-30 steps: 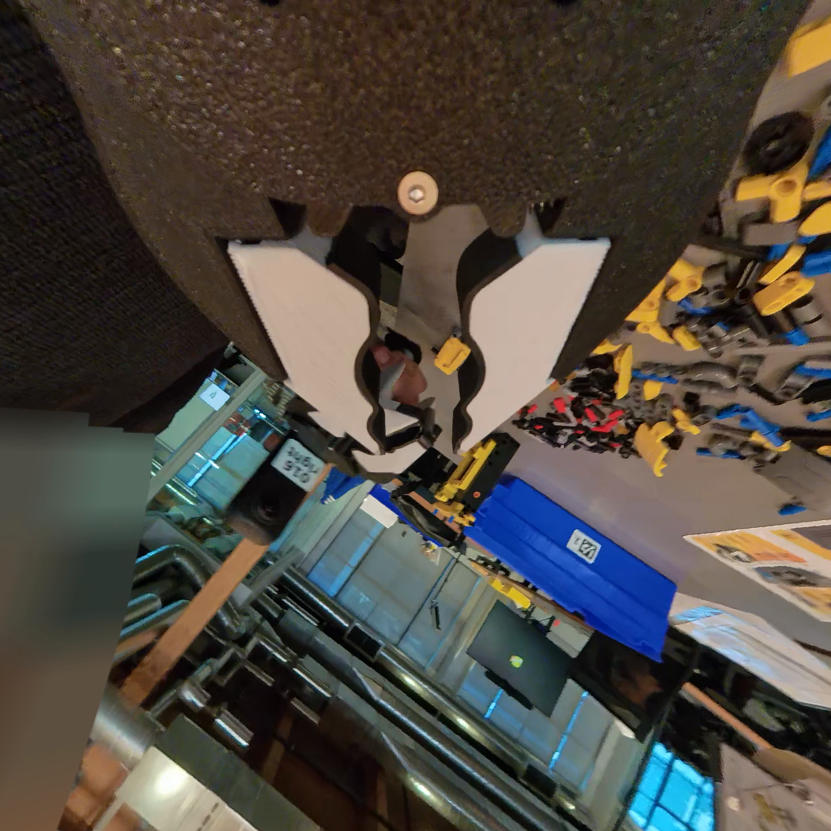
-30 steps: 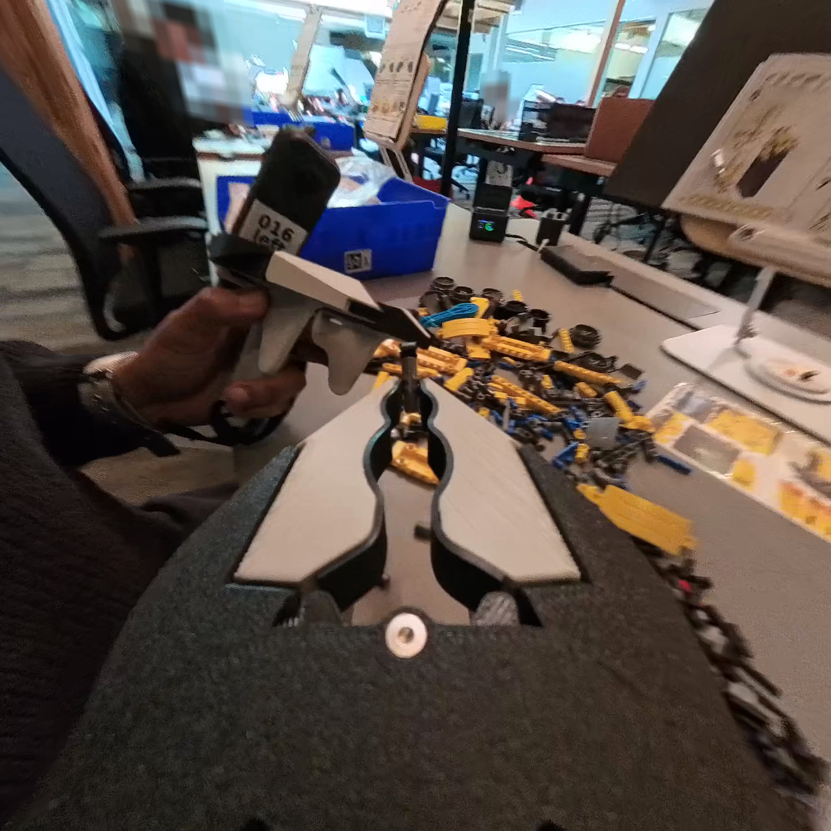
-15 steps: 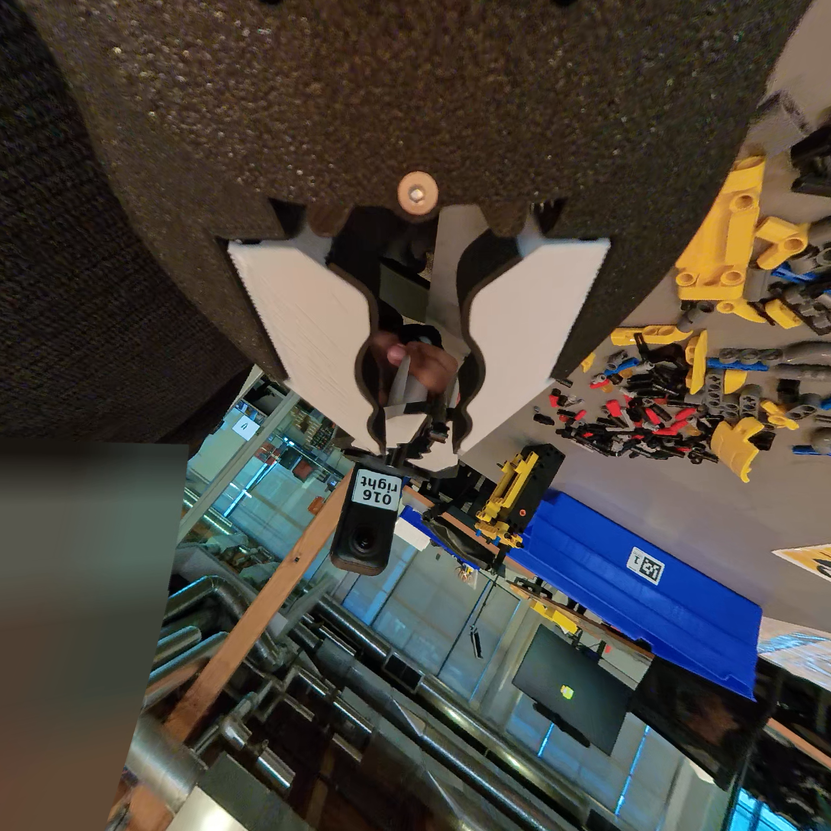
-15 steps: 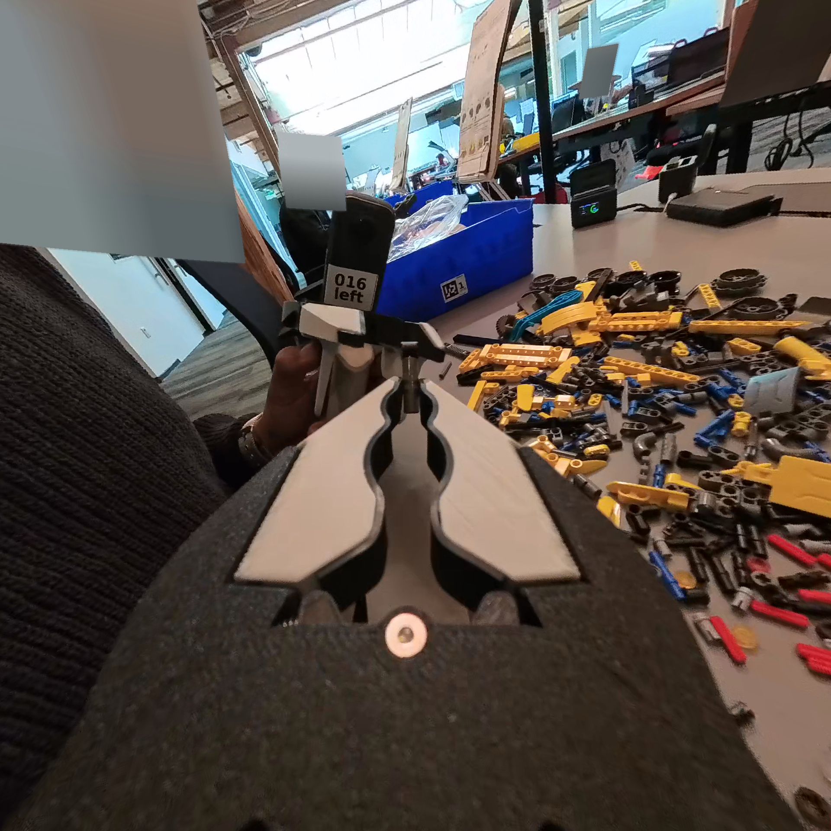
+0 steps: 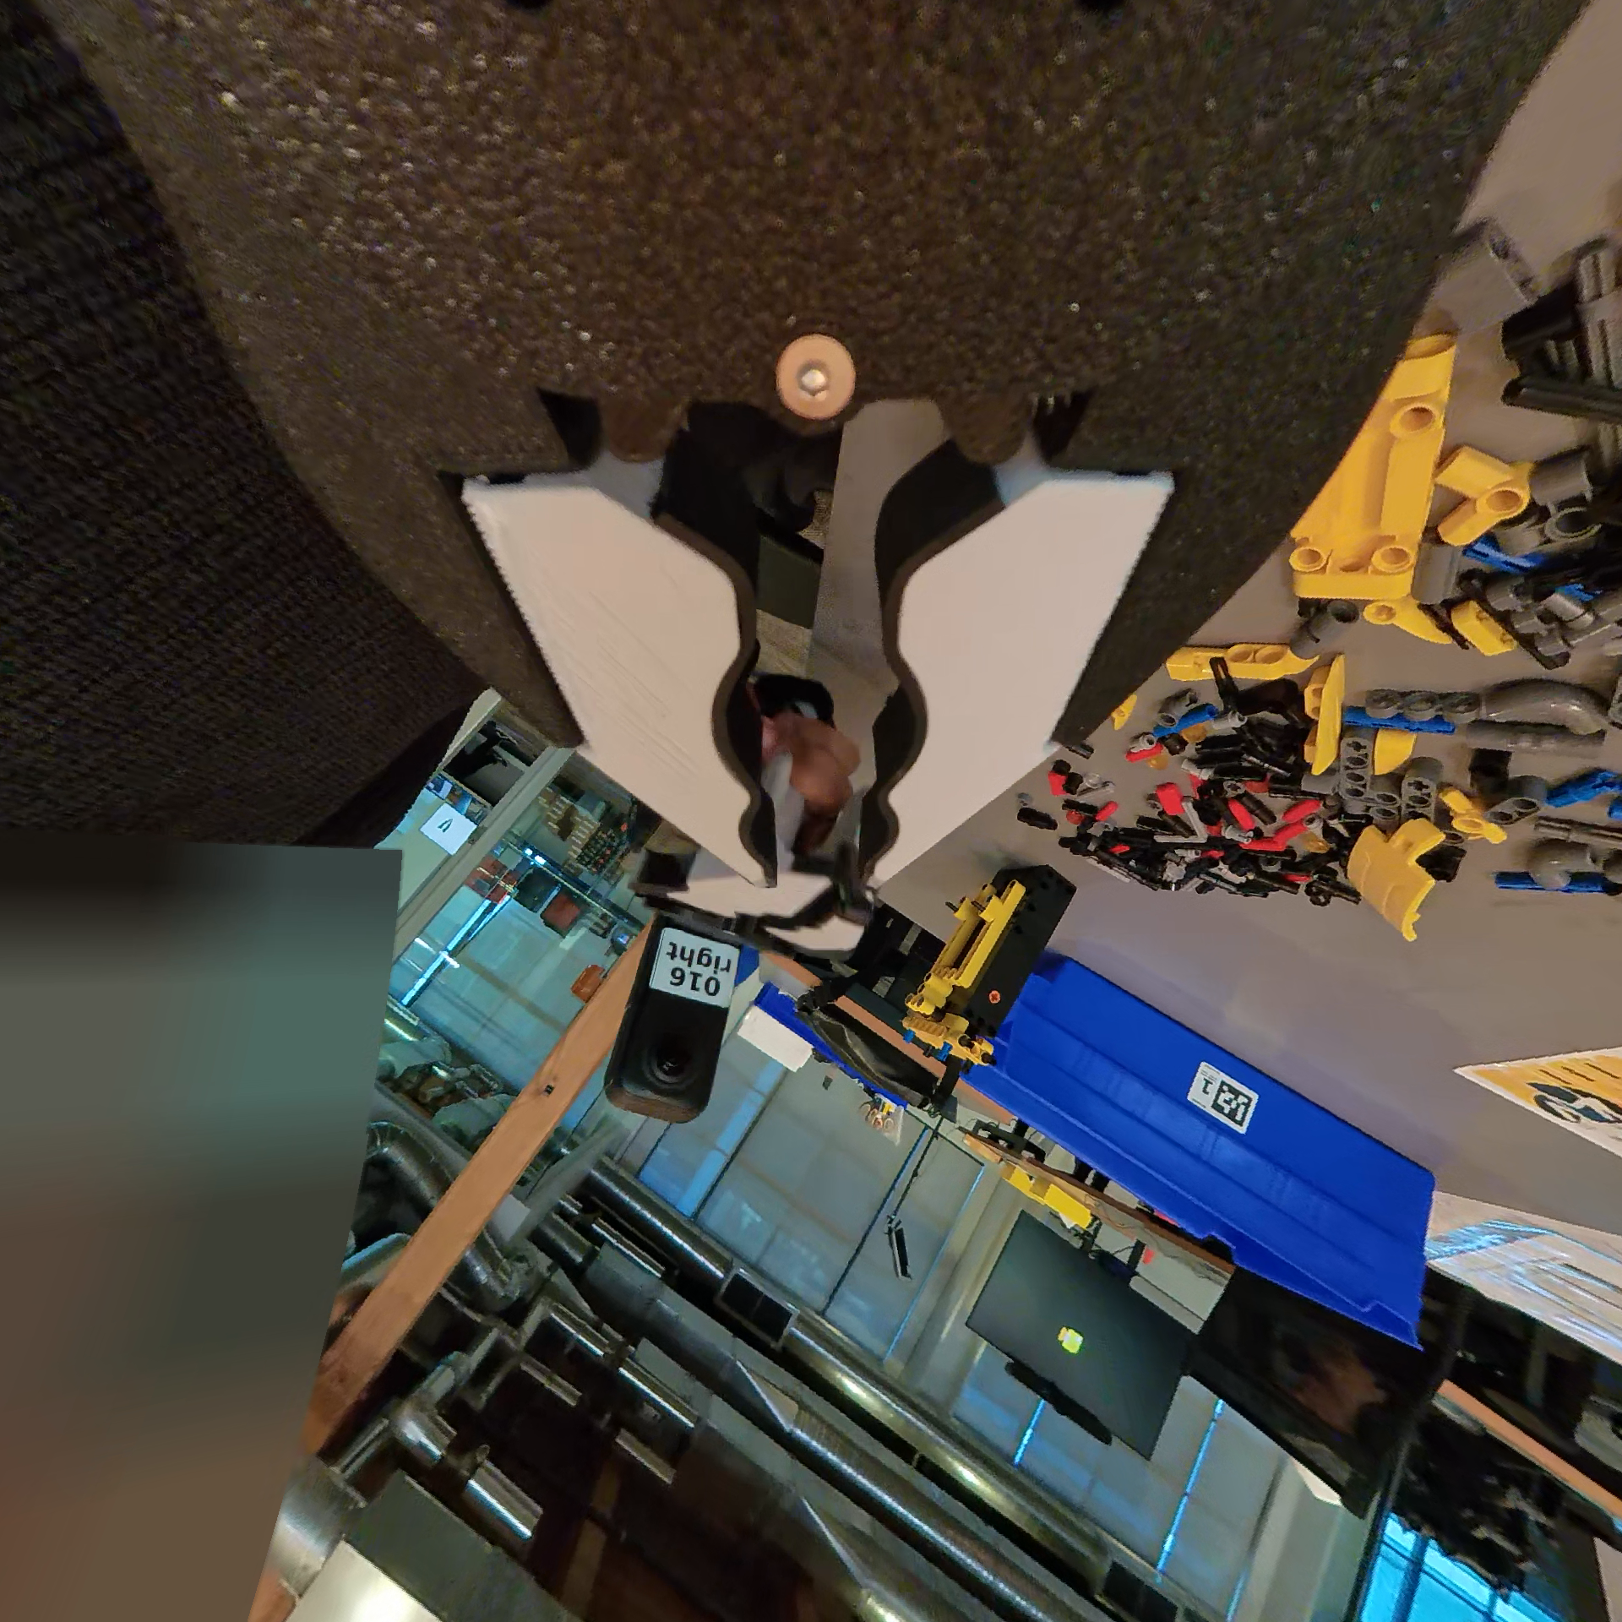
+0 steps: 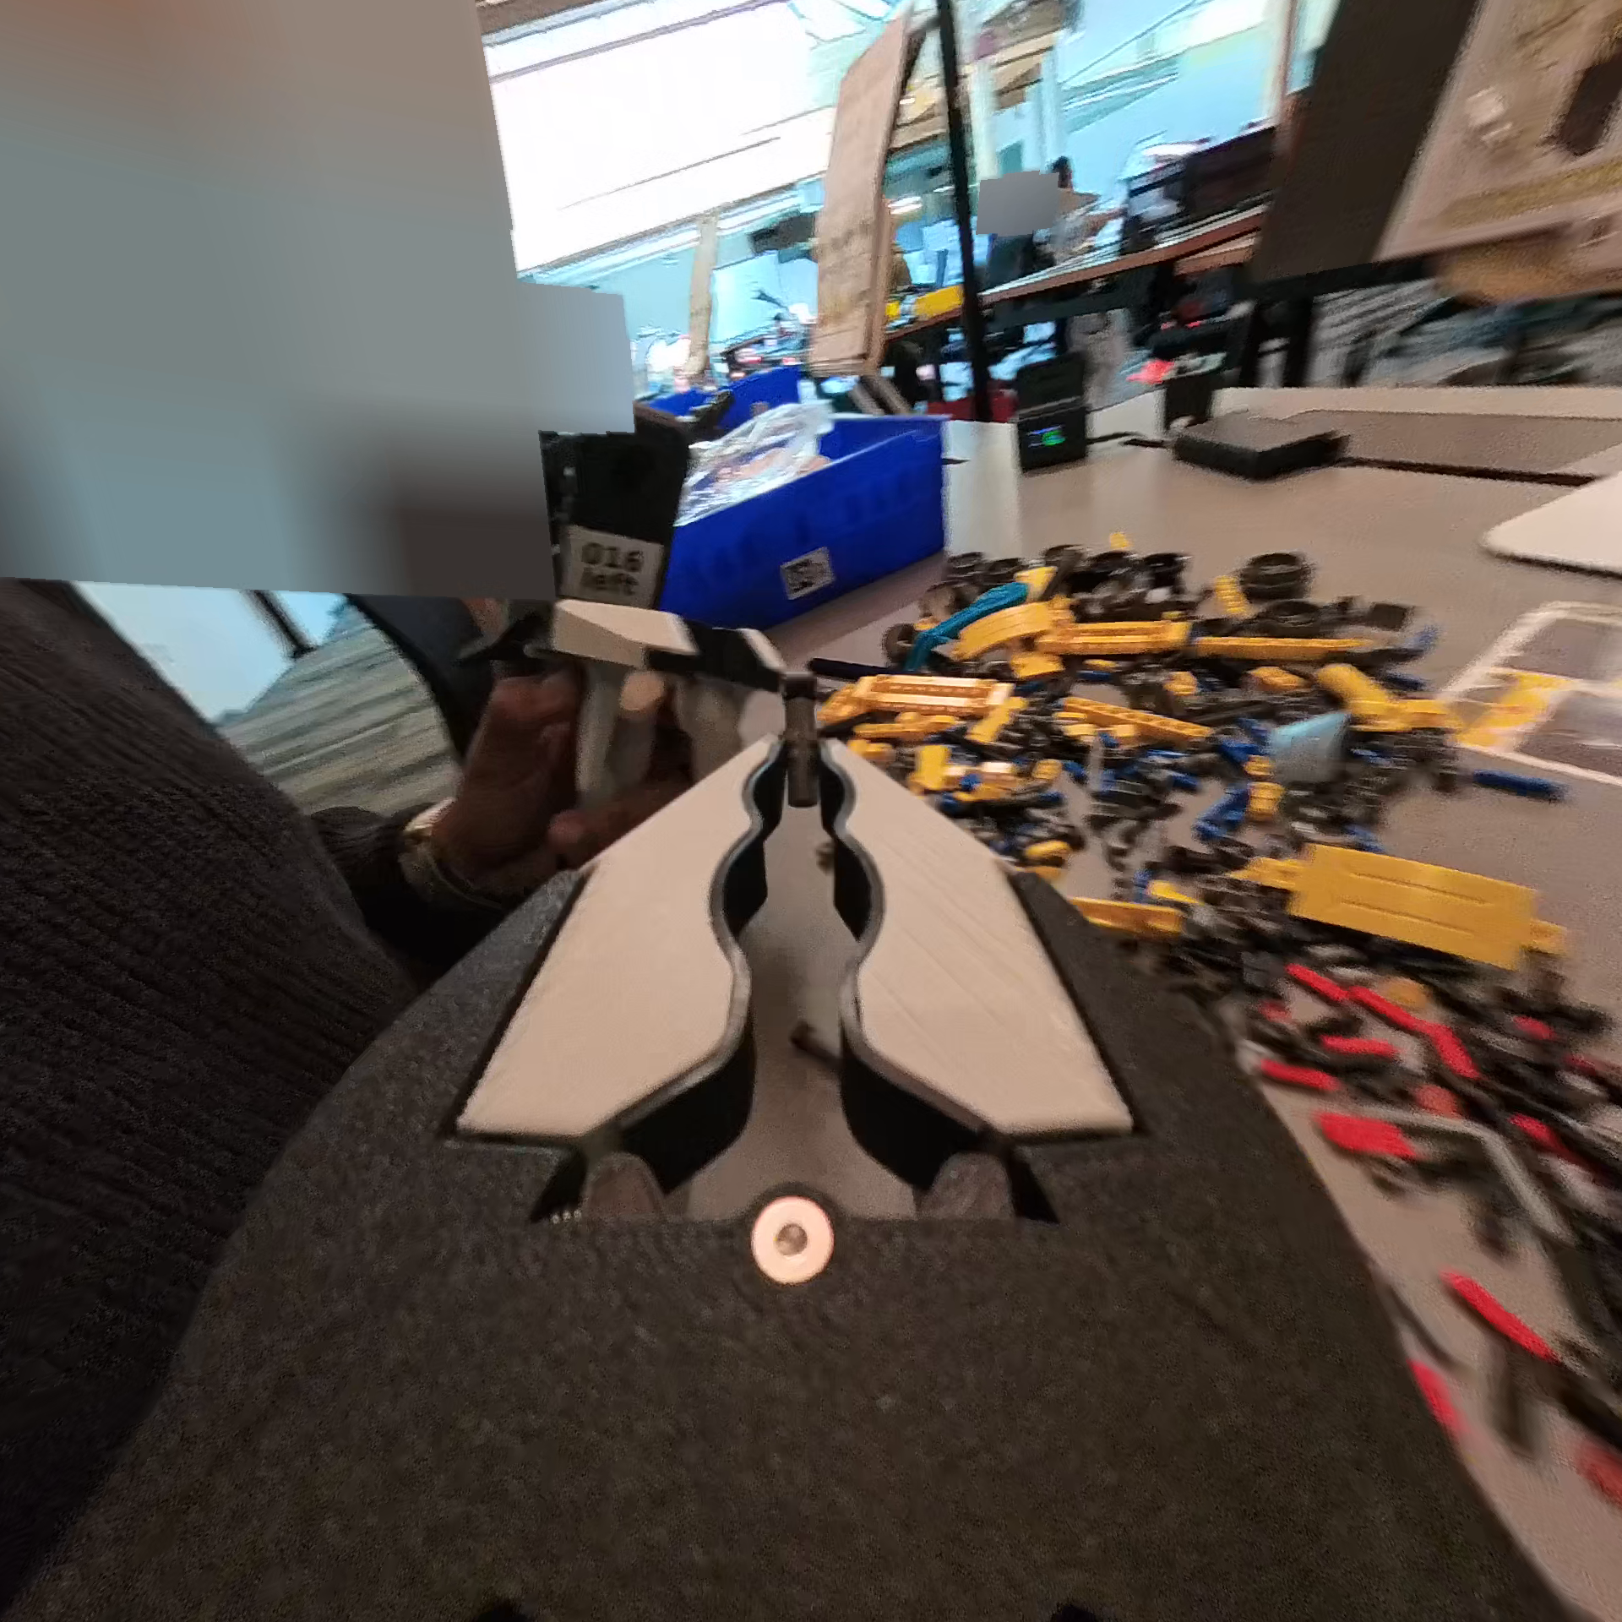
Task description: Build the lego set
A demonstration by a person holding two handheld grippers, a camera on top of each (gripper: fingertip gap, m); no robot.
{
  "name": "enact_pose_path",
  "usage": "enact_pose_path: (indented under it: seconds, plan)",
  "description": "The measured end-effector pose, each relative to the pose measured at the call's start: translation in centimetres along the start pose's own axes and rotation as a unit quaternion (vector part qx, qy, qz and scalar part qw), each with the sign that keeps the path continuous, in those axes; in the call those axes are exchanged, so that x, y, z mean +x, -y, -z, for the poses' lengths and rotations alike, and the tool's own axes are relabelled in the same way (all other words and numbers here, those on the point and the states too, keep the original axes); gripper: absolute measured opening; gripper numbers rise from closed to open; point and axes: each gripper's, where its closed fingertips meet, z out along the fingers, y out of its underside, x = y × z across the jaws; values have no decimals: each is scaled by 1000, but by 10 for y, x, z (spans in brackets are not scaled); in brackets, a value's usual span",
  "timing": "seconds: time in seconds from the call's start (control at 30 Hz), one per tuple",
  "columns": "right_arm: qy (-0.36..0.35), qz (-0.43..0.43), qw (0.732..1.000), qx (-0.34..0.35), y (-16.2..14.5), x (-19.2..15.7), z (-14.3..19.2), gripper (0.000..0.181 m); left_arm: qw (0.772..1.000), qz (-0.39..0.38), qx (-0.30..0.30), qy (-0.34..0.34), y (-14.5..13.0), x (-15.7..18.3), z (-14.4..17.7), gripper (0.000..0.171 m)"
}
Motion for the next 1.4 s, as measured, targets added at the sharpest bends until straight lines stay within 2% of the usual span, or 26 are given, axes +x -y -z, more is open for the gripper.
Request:
enact_pose_path:
  seconds: [0.13,0.27,0.37,0.47,0.7,1.2,1.33,1.4]
  plan:
    - [-102,16,995,-7,10,36,56,7,1000,-3,3,3,-1,1,3,18]
    - [-198,1,978,-69,-18,65,112,7,1000,18,12,-14,1,4,2,18]
    - [-235,-4,967,-98,-31,78,134,7,1000,14,9,-15,0,4,-2,18]
    - [-243,-2,965,-100,-32,83,136,7,1000,13,-3,-15,-5,5,-8,18]
    - [-235,-3,963,-129,-58,88,127,6,1000,6,-22,0,-12,2,-13,18]
    - [-211,-41,971,-107,-59,90,127,6,998,5,-64,7,-27,-6,-36,19]
    - [-195,-46,974,-102,-58,87,126,6,998,43,-39,-32,-17,6,-44,19]
    - [-188,-55,976,-93,-56,87,127,6,996,52,-44,-54,-18,13,-51,19]
